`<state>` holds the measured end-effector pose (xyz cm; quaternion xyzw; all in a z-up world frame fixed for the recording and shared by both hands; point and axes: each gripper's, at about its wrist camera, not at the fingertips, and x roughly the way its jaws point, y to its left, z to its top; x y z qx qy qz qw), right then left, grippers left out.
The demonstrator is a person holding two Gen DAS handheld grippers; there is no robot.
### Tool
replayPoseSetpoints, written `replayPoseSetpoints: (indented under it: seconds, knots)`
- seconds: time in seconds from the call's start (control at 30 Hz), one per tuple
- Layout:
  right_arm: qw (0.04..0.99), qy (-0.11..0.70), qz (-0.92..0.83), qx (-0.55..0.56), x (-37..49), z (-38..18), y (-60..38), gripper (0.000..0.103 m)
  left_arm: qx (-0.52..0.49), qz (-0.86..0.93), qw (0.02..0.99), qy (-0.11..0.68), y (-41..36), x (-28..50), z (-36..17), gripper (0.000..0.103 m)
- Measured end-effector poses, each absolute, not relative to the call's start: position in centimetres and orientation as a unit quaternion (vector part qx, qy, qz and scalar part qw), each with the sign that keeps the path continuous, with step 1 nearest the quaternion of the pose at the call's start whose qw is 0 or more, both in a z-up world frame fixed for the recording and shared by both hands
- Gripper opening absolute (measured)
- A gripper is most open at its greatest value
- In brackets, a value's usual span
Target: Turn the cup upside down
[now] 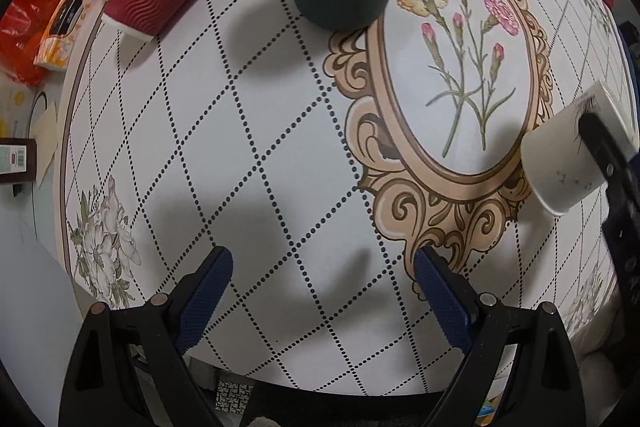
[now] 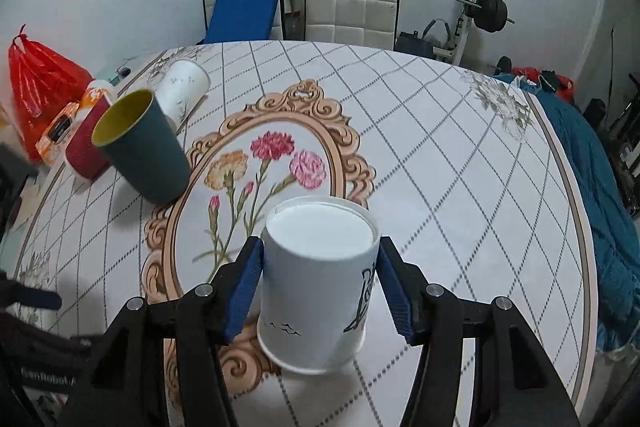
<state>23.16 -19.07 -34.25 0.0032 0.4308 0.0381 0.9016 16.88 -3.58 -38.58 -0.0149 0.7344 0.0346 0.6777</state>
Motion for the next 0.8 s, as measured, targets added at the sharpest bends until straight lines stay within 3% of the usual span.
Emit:
replayPoseSetpoints:
  seconds: [0.23, 0.33, 0.47, 0.8]
  knots:
    - [0.884, 0.465, 0.041, 0.011, 22.1, -34.5, -19.3, 0.061, 0.023, -0.005, 0.712, 0.702, -5.8, 16.7, -37.4, 0.093]
    - [0.871, 0.490, 0.026, 0.015, 21.6, -34.2, -19.6, 0.085, 0.045, -0.012, 0.729, 0.683, -6.6, 16.4, -35.9, 0.093]
    - [0.859, 0.511, -0.009, 0.036, 19.2, -32.4, -20.8, 0.092, 0.071, -0.024, 0.753, 0.654, -7.3, 15.3, -33.1, 0.093]
    - [0.845, 0.518, -0.110, 0.069, 10.3, -25.3, -23.8, 0.096, 0.089, -0.061, 0.801, 0.588, -7.5, 11.0, -24.9, 0.093]
